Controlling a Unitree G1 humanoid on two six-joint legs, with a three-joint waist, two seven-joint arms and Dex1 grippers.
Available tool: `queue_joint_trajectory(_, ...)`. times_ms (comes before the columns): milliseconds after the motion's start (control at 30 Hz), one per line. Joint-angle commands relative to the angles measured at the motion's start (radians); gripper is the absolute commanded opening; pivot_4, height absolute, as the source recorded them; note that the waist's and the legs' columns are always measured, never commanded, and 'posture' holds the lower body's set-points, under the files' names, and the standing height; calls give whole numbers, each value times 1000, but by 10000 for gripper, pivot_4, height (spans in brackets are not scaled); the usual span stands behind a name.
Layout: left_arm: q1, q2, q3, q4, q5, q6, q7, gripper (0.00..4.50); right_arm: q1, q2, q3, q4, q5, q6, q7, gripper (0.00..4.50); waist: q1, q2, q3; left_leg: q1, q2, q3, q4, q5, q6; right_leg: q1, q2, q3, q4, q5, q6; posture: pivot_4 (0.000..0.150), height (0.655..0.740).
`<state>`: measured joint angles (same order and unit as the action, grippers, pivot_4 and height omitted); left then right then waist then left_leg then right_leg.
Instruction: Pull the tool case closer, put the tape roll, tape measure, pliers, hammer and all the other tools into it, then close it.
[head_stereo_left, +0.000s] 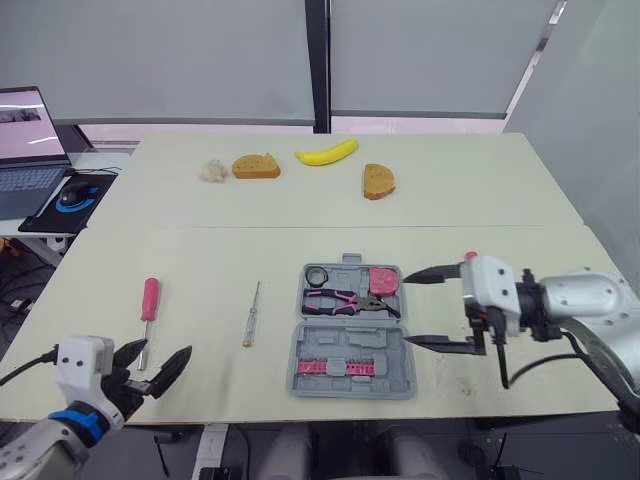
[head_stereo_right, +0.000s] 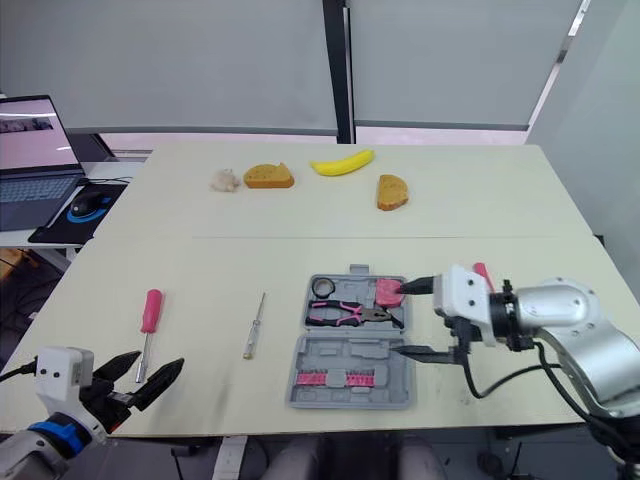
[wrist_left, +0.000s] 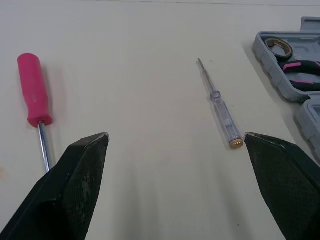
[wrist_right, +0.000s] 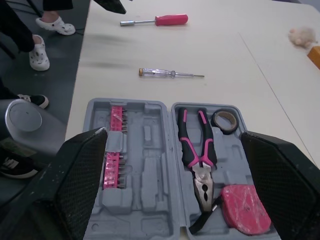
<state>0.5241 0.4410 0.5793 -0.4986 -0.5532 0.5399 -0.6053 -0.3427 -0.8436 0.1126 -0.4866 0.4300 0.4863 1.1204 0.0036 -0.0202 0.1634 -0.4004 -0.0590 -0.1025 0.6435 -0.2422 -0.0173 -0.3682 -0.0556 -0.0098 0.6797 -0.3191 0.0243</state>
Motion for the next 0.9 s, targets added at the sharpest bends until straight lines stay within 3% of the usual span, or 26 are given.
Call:
queue_joint_trajectory(33, -4, -43, -27, -78, -14, 15, 81, 45000, -47, 16, 26, 18, 11, 6, 19, 44856, 4, 0, 0, 0, 0, 0, 0, 0, 0, 0, 0, 0, 0, 0, 0, 1500, 7361)
queue_joint_trajectory(233, -82, -128, -141, -105, 7, 51, 217, 45000, -51, 43, 81, 20, -20, -18, 24, 44856, 16, 0, 0, 0, 0, 0, 0, 0, 0, 0, 0, 0, 0, 0, 0, 1500, 7361)
queue_joint_trajectory(433, -166, -170, -262, -74, 106, 46, 337, 45000, -54, 46, 90, 12, -24, -11, 15, 44856, 18, 0, 0, 0, 0, 0, 0, 0, 0, 0, 1, 0, 1, 1, 1, 1500, 7361)
queue_joint_trajectory(900, -442, -196, -493, 258, 351, 35, 460, 45000, -95, 44, 113, 6, -26, 32, 12, 44856, 18, 0, 0, 0, -1, -1, 0, 0, 0, 0, 1, -1, 1, 2, 2, 1500, 7361)
